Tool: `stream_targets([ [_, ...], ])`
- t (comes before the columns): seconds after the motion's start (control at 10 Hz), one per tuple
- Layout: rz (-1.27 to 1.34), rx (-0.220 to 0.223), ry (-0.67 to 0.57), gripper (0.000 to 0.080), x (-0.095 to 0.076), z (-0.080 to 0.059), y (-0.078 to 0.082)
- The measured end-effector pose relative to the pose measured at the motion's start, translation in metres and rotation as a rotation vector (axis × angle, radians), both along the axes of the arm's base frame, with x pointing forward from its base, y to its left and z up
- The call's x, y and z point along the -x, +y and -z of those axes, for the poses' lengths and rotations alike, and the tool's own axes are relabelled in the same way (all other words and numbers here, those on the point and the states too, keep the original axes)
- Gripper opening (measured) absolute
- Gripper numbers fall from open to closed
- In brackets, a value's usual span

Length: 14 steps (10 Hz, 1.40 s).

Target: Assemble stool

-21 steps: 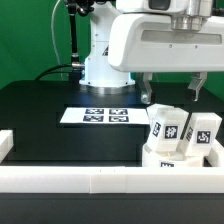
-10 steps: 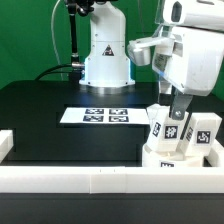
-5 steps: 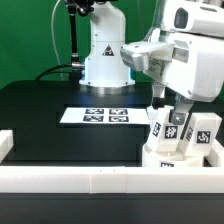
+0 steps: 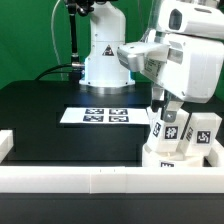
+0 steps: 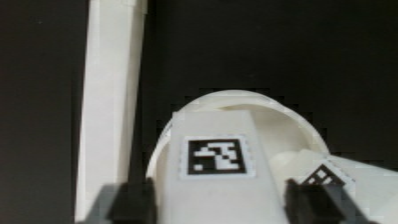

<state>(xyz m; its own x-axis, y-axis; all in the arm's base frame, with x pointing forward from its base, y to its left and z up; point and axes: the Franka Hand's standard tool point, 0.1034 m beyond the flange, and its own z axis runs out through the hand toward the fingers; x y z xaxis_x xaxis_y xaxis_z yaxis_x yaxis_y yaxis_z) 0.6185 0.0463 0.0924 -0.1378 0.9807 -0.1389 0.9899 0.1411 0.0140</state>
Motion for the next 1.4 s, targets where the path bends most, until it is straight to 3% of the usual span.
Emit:
stream_targets([
  [0.5, 0.113, -0.004, -0.015, 0.0332, 0.0000, 0.0000, -0.0003],
  [0.8, 0.386, -0.009, -0.048, 0.0334, 0.0010, 0.0008, -0.0086],
  [1.4, 1.024, -0.042, -0.134, 0.0334, 0.0042, 0.0014, -0.0049],
])
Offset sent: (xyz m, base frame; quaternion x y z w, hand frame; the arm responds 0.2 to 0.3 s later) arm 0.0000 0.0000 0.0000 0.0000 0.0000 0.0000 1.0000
